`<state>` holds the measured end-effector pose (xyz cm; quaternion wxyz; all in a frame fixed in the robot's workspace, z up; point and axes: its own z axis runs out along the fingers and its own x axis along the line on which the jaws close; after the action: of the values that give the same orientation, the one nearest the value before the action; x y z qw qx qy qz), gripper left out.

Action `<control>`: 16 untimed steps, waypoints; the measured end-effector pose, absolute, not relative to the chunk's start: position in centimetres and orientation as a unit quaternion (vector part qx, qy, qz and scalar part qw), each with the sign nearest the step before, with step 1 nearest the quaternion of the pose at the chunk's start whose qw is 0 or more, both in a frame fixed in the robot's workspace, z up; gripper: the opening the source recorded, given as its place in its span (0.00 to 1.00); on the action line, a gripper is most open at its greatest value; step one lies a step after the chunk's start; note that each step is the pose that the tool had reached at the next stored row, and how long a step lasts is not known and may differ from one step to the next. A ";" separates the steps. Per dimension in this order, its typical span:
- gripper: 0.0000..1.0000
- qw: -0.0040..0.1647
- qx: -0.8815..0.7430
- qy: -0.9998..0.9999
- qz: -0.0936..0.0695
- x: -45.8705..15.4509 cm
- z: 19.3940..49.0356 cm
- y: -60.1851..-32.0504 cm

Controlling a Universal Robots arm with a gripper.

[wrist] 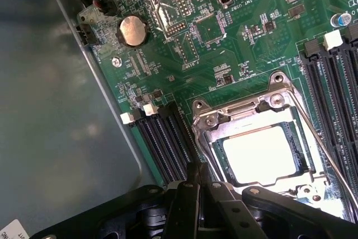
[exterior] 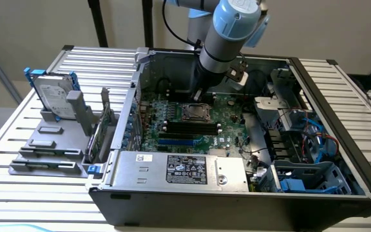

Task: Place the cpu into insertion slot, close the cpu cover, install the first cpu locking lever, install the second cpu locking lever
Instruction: 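Install the second cpu locking lever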

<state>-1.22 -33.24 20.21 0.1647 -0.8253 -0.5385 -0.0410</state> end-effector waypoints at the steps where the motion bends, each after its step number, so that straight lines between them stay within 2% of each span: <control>1: 0.11 0.165 -0.825 -0.539 -0.041 -1.2 20.2 -33.2; 8: 0.11 0.165 -0.825 -0.539 -0.041 -1.2 20.2 -33.3; 16: 0.11 0.166 -0.825 -0.538 -0.039 -1.3 21.2 -35.4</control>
<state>-1.28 -35.40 21.17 0.1660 -0.8254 -0.5381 -0.0392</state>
